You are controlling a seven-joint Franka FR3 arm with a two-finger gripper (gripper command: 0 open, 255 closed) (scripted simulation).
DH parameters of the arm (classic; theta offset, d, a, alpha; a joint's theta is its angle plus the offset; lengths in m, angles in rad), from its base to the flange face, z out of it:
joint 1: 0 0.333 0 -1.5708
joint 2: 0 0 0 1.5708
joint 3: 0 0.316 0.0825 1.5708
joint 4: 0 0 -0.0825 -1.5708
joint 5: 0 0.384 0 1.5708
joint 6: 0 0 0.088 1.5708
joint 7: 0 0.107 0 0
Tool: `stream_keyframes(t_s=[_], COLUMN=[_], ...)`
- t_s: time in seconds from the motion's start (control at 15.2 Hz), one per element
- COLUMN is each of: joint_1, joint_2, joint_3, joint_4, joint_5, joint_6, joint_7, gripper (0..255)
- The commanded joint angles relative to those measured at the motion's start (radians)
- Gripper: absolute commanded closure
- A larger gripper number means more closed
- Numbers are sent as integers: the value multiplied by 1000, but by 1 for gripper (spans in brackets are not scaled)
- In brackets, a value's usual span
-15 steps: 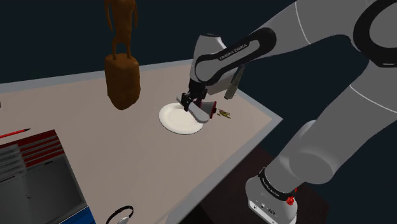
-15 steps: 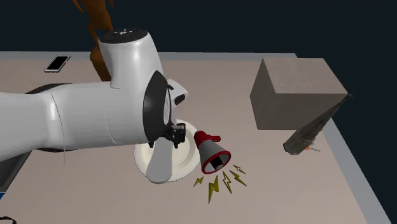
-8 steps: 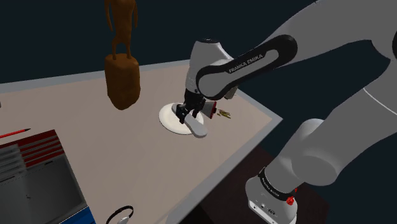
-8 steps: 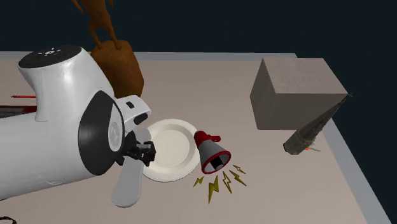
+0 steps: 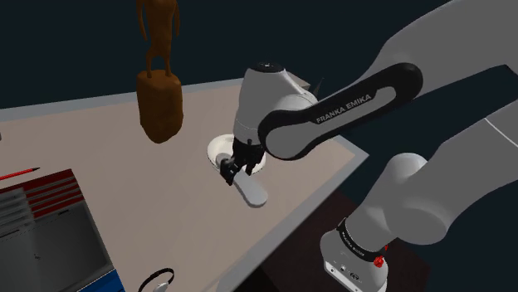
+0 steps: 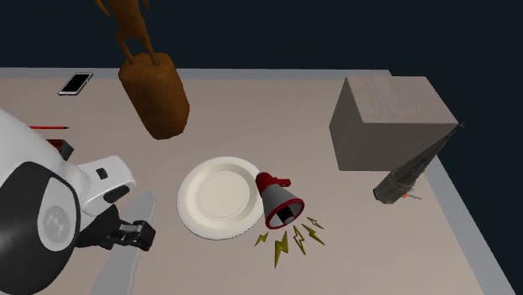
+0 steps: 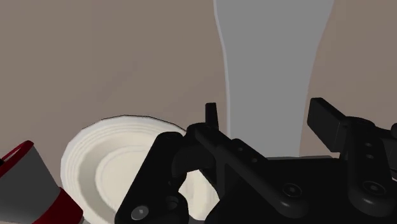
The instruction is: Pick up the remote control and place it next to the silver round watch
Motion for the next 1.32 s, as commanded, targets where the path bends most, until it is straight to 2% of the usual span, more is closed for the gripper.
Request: stream_keyframes(t_s=[0.0, 0.66, 1.25], joint_1=[33, 175, 151], joint_2=[-7, 14, 146], joint_3=[40, 241, 263], joint_4=[-8, 33, 3], joint_5=[19, 83, 11], joint_6=[2, -9, 144], joint_7=[59, 350, 405], gripper=[255, 255, 255])
